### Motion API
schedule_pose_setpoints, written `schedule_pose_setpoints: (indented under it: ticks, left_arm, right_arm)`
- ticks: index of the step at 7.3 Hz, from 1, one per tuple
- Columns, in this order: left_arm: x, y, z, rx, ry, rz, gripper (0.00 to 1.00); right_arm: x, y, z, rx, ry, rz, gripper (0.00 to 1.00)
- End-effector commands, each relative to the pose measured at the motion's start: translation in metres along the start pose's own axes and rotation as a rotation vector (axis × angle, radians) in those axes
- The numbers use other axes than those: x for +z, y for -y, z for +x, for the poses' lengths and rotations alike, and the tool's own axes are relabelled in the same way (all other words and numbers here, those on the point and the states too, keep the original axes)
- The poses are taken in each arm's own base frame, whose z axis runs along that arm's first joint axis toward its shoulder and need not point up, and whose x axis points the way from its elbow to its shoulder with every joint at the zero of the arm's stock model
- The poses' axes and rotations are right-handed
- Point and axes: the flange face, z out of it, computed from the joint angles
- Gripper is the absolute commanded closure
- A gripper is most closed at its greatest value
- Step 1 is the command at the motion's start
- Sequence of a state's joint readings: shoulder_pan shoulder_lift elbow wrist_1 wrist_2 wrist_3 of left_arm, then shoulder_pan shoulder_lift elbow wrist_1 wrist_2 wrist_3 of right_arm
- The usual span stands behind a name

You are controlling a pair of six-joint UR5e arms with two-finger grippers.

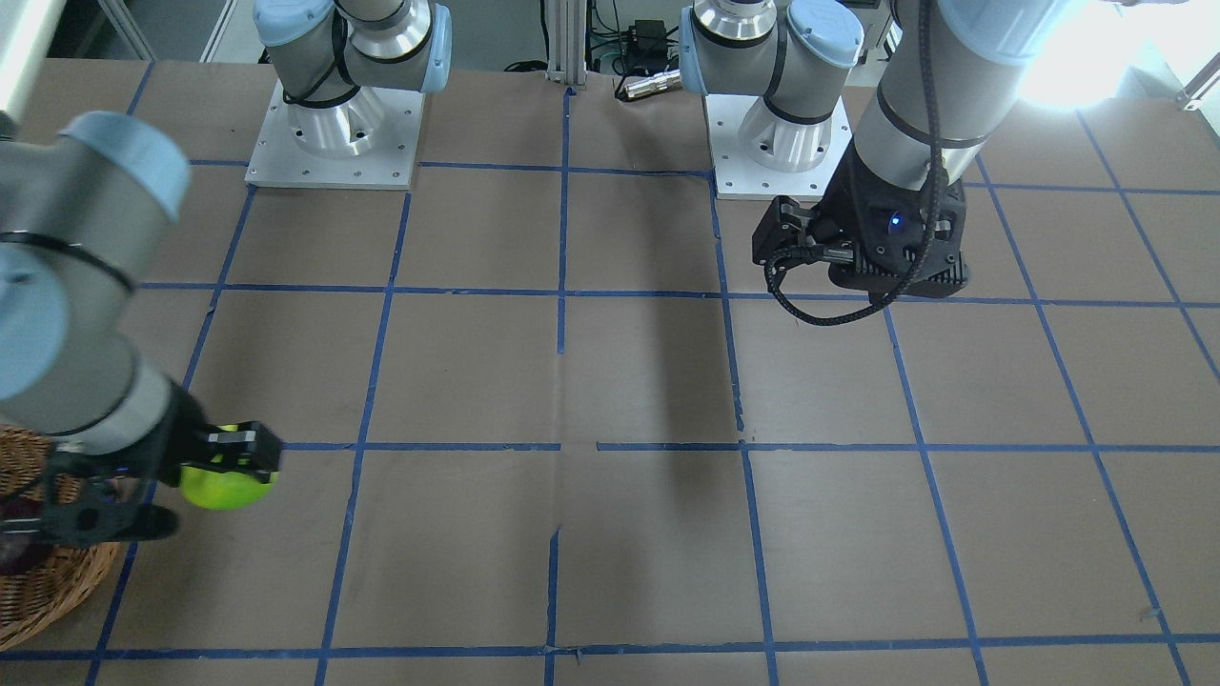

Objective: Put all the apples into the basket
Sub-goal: 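Carry the green apple into the basket and open the right gripper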

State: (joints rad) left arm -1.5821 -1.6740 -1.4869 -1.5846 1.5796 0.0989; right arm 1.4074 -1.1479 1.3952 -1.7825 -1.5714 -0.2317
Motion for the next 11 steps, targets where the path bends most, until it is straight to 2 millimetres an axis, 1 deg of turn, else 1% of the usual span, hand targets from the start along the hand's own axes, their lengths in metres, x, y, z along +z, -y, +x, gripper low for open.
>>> schedule_pose_setpoints:
  ticks: [1,2,3,4,5,6,7,8,9,10,11]
  left_arm:
    - [0.0,0.0,0.002,0.002,0.002,0.001,0.0]
    - [0.001,0.0,0.002,0.0,0.0,-0.002,0.0]
    - [0.002,0.0,0.002,0.0,0.002,-0.004,0.0]
    - [0.003,0.001,0.002,0.0,-0.002,-0.005,0.0]
    - [0.003,0.001,0.002,0.0,-0.002,-0.005,0.0]
    - [0.002,0.0,0.002,0.0,-0.001,-0.004,0.0]
    - [0.0,0.0,0.002,0.002,0.002,-0.001,0.0]
    - [0.0,-0.001,0.002,0.002,0.0,-0.001,0.0]
    - [0.001,0.0,0.002,0.002,0.002,-0.002,0.0]
    - [-0.002,-0.002,0.002,0.002,0.002,0.004,0.0]
    - [-0.002,-0.002,0.002,0.002,0.004,0.004,0.0]
  right_arm:
    - [-0.003,-0.013,0.149,-0.111,-0.002,0.028,0.88]
    - [-0.008,-0.017,0.192,-0.154,-0.02,0.051,0.88]
    - [0.003,-0.012,0.242,-0.207,-0.017,0.051,0.88]
    - [0.011,-0.009,0.29,-0.212,-0.022,0.053,0.88]
    - [0.026,-0.017,0.342,-0.213,-0.008,0.057,0.85]
    - [0.034,-0.021,0.356,-0.189,0.001,0.055,0.79]
    - [0.039,-0.016,0.352,-0.169,0.041,0.082,0.4]
    - [0.033,-0.01,0.336,-0.121,0.064,0.095,0.0]
    - [0.028,0.001,0.313,-0.125,0.055,0.087,0.0]
    - [0.017,0.001,0.303,-0.139,0.048,0.094,0.0]
    - [0.015,-0.001,0.301,-0.138,0.063,0.079,0.0]
